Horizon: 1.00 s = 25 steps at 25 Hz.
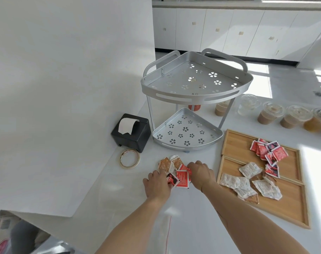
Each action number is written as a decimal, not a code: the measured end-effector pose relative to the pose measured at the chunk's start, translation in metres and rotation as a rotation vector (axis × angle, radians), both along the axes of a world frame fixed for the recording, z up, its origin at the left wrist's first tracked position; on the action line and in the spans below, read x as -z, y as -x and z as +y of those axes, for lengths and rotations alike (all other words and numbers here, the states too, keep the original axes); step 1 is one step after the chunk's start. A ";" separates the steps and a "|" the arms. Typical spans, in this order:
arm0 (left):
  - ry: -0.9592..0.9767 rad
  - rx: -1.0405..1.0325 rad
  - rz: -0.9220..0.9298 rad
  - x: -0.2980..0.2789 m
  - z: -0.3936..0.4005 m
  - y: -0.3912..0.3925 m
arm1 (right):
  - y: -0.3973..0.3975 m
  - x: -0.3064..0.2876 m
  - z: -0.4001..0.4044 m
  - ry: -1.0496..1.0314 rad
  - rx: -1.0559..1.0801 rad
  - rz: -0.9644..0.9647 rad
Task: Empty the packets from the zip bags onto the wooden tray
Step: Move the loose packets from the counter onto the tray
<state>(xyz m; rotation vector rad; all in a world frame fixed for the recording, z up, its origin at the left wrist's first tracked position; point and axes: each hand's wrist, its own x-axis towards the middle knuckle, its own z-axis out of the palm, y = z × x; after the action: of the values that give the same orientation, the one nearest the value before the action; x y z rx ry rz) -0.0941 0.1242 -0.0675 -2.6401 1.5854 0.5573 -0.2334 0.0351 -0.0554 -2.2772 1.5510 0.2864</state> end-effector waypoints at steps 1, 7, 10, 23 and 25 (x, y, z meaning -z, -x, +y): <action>-0.005 -0.008 0.031 0.001 -0.001 -0.001 | 0.001 0.002 0.000 -0.011 0.027 -0.026; 0.010 0.062 0.254 0.002 -0.003 -0.011 | 0.014 0.000 -0.008 -0.235 0.258 -0.172; -0.008 0.064 0.423 -0.004 -0.008 -0.016 | 0.027 -0.010 -0.008 -0.263 0.321 -0.178; -0.226 0.556 0.115 -0.014 -0.044 0.027 | 0.118 -0.025 0.061 -0.341 0.252 -0.022; -0.214 0.548 0.084 -0.013 -0.044 0.031 | 0.131 -0.021 0.074 -0.345 0.311 0.004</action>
<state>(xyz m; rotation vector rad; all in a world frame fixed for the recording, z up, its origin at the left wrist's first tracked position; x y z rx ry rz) -0.1251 0.0806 -0.0544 -1.9320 2.0248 0.7496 -0.3647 0.1095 -0.0340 -1.7492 1.6802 0.4338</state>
